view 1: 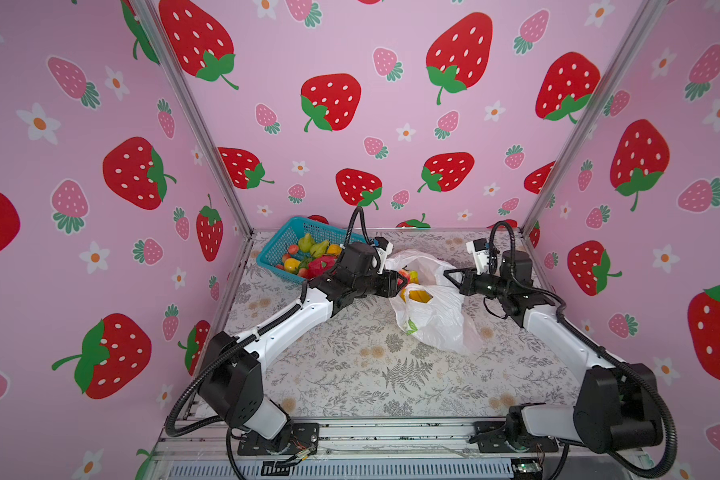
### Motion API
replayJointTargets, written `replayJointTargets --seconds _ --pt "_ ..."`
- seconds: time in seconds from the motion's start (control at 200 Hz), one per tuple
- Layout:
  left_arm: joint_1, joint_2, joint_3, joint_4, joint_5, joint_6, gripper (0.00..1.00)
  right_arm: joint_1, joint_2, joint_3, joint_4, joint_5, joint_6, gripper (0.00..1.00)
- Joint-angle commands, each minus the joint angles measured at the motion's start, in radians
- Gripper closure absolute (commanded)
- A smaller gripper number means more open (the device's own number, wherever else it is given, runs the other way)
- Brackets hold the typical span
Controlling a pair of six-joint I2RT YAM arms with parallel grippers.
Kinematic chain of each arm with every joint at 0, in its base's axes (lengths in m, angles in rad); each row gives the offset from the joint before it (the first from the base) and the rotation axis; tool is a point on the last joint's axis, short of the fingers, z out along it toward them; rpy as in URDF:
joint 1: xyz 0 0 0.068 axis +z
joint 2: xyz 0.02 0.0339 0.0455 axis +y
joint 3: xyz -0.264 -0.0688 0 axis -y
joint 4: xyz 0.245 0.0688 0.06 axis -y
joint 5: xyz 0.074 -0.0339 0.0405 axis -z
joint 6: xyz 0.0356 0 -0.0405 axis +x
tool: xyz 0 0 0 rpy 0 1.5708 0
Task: Place the fake fruits into the plastic bag and tie a complex knot
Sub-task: 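Carry the red peach with the left gripper to the bag mouth, then lower the peach into the bag and open the left gripper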
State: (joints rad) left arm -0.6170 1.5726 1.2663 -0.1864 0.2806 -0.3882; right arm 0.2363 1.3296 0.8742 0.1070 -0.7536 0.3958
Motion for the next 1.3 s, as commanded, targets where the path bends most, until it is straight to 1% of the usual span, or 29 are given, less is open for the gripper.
replayJointTargets --seconds 0.0,0.115,0.18,0.39,0.495,0.67,0.865,0.961,1.116,1.296 --pt "0.003 0.056 0.067 0.004 -0.06 0.006 0.58 0.023 -0.029 -0.004 0.024 -0.047 -0.014 1.0" --pt "-0.01 0.152 0.124 -0.007 -0.039 0.015 0.58 0.035 -0.021 -0.004 0.034 -0.075 -0.014 1.0" --pt "-0.021 0.191 0.132 -0.003 -0.025 0.017 0.58 0.036 -0.02 -0.004 0.037 -0.066 -0.006 1.0" --pt "-0.069 0.241 0.085 0.047 0.017 0.025 0.54 0.034 -0.001 0.005 0.043 -0.036 0.026 1.0" --pt "-0.076 0.258 0.065 0.036 0.034 0.031 0.52 0.034 0.007 0.008 0.045 -0.028 0.031 1.0" --pt "-0.074 0.273 0.045 0.021 0.026 0.06 0.4 0.032 0.006 0.002 0.045 -0.008 0.031 1.0" --pt "-0.06 0.235 0.041 0.014 0.038 0.097 0.28 0.025 0.001 -0.004 0.033 0.003 0.025 1.0" --pt "-0.053 0.219 0.038 0.005 0.045 0.104 0.25 0.021 -0.004 -0.007 0.029 0.005 0.022 1.0" --pt "-0.035 0.159 0.007 -0.01 0.079 0.111 0.25 0.01 -0.012 -0.007 0.011 0.022 0.011 1.0" --pt "0.001 0.0 -0.092 -0.046 0.157 0.164 0.27 -0.008 -0.034 -0.012 -0.004 0.108 0.01 1.0"
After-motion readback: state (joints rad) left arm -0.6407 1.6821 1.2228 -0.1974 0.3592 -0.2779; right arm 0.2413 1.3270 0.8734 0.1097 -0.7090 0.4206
